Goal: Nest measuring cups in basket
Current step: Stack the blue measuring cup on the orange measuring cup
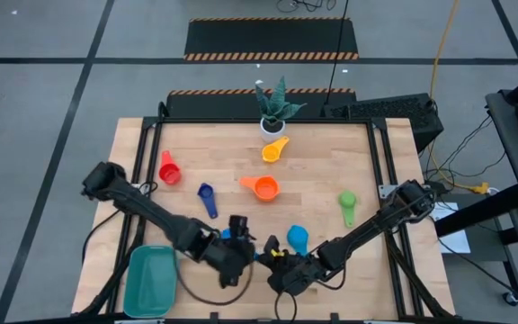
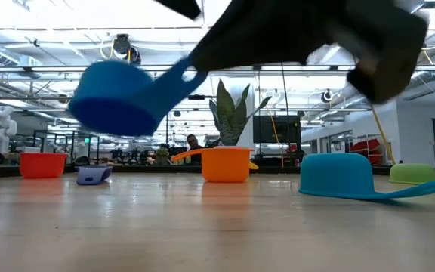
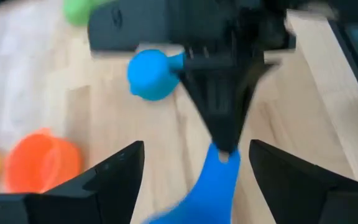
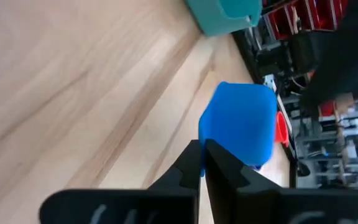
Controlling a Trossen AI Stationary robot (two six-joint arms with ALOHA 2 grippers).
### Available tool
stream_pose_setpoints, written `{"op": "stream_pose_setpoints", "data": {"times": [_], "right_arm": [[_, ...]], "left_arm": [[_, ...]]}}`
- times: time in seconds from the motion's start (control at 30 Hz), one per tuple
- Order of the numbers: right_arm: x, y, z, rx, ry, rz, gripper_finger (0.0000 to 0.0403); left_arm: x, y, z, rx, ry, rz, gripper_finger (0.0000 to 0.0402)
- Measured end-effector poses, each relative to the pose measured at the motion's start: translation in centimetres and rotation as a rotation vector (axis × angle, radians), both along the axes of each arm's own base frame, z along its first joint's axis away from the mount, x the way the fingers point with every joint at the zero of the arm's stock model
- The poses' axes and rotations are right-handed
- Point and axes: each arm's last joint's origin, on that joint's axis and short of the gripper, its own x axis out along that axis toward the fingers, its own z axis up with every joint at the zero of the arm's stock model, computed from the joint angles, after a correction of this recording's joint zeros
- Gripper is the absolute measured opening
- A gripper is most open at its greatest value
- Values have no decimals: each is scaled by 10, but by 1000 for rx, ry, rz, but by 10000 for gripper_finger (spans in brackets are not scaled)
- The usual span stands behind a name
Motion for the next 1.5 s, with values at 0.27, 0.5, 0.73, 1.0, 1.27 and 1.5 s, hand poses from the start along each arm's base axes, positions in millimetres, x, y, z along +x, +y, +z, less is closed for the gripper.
{"op": "stream_pose_setpoints", "data": {"times": [0.27, 0.5, 0.73, 1.0, 1.27, 1.5], "right_arm": [[-16, -11, 25, 135, 2, -158, 0], [-49, -36, 55, 320, -158, -414, 0], [-103, -60, 62, 436, -350, -499, 0], [-137, -78, 60, 560, -568, -424, 0], [-145, -83, 65, 648, -732, -321, 0], [-148, -79, 83, 774, -830, -140, 0]], "left_arm": [[-39, -5, 34, 120, -126, 119, 264], [-53, -10, 31, 210, -156, 223, 240], [-52, -10, 20, 193, -167, 254, 229], [-24, 1, -14, 107, -322, 195, 227], [-2, 19, -25, -147, -635, 90, 227], [0, 30, -33, -254, -797, 77, 227]]}}
